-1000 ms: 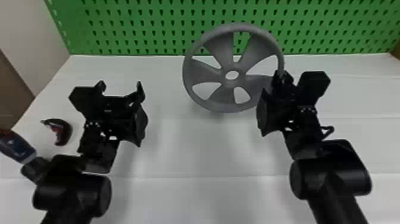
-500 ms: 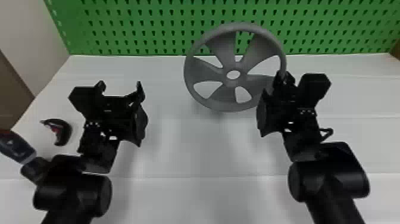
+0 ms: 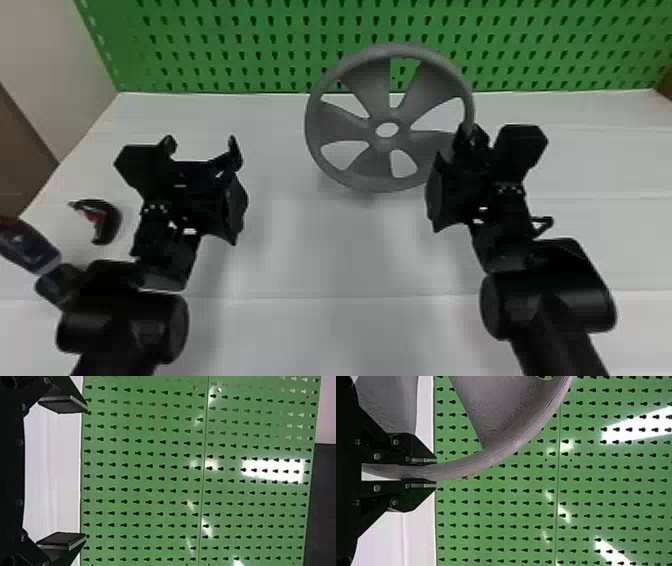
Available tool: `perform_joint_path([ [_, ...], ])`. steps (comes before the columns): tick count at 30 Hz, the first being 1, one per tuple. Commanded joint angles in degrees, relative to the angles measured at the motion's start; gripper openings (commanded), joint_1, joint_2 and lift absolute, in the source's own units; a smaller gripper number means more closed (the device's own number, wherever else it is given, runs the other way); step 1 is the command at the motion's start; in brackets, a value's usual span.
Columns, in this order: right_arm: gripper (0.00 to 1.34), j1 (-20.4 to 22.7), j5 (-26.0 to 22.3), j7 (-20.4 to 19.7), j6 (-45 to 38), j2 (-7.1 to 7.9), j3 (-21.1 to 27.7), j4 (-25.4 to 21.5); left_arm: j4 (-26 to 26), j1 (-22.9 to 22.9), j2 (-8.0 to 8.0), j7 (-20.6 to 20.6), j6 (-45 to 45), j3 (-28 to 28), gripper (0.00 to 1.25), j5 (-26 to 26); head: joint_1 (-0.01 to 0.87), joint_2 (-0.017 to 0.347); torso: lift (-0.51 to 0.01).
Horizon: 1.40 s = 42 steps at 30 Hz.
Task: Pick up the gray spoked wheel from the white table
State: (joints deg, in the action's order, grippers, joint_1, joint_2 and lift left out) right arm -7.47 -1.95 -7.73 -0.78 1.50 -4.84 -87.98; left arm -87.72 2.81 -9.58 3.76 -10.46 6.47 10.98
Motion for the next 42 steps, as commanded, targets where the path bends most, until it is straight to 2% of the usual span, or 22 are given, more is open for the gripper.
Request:
perform_joint_path([
  [1, 0.24, 0.0, 0.01, 0.0, -0.09, 0.0, -0.17, 0.0, 0.0, 0.0, 0.0, 0.02, 0.0, -0.05, 1.1, 0.0, 0.806, 0.044, -0.098],
  [42, 0.24, -0.18, -0.08, 0.0, -0.01, 0.08, -0.61, 0.0, 0.0, 0.0, 0.35, 0.02, -0.09, -0.49, 1.1, -0.61, 0.806, 0.044, -0.098],
])
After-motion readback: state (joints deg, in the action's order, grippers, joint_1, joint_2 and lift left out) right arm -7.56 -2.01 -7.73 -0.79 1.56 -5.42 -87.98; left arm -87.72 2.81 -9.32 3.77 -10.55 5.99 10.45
